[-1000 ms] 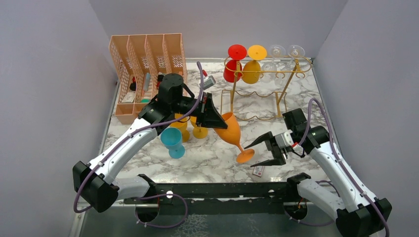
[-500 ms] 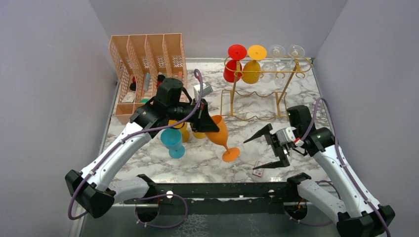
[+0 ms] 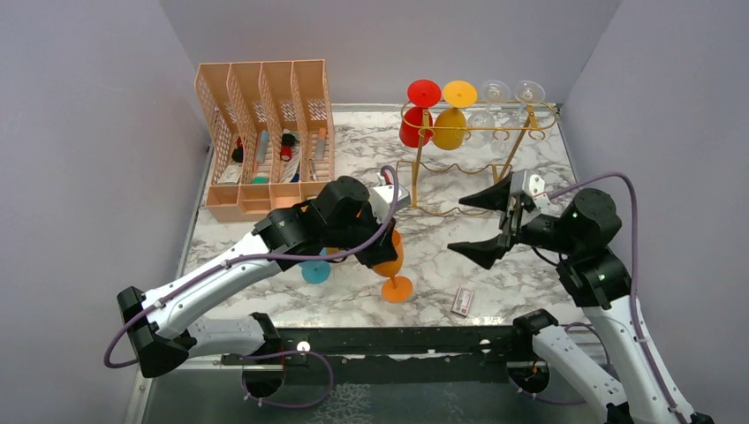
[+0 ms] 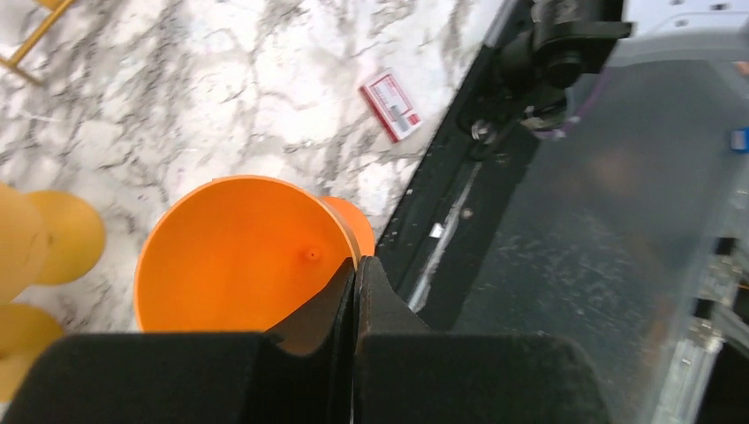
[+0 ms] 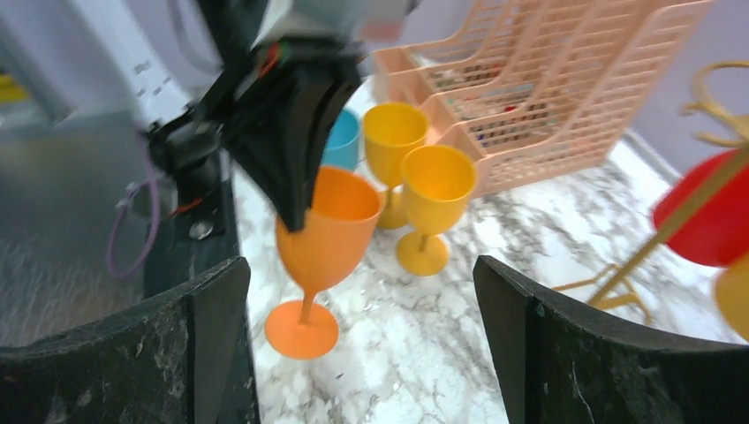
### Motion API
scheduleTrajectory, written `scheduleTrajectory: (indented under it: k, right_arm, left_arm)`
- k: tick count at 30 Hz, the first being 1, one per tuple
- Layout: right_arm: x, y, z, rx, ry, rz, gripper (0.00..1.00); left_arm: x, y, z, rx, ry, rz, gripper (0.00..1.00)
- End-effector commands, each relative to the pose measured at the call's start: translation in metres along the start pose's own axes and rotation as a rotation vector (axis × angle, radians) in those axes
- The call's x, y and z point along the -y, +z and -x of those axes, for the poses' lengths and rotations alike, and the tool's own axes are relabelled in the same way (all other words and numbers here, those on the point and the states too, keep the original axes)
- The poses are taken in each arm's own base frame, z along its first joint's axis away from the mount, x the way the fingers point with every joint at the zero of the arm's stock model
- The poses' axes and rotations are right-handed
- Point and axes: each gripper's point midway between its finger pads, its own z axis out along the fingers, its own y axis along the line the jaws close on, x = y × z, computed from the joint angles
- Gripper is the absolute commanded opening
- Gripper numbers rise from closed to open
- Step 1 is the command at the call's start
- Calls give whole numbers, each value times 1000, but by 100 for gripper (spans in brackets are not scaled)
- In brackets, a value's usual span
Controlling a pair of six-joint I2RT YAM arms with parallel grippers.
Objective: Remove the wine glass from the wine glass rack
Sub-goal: Place the wine glass at the center of the board.
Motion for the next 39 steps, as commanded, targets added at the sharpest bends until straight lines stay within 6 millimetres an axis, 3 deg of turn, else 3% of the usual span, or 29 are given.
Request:
scheduleTrajectory:
  k: [1, 6, 13, 23, 39]
  right_arm:
    - [34, -13, 41, 78, 32, -264, 100]
    - [45, -25, 59, 158, 14, -382, 100]
    - [55, -28, 59, 186, 58, -447, 100]
    - [70, -25, 41, 145, 90, -490, 100]
    - [73, -21, 24, 100, 143, -489, 100]
  left_arm:
    - [-34, 4, -15, -14, 64, 264, 0]
    - [-70, 4, -38, -44, 123, 491, 0]
    - [-103, -8, -37, -6, 136, 696, 0]
    - [-106, -1, -45, -10, 142, 686, 0]
    - [-104, 4, -48, 15, 87, 672, 0]
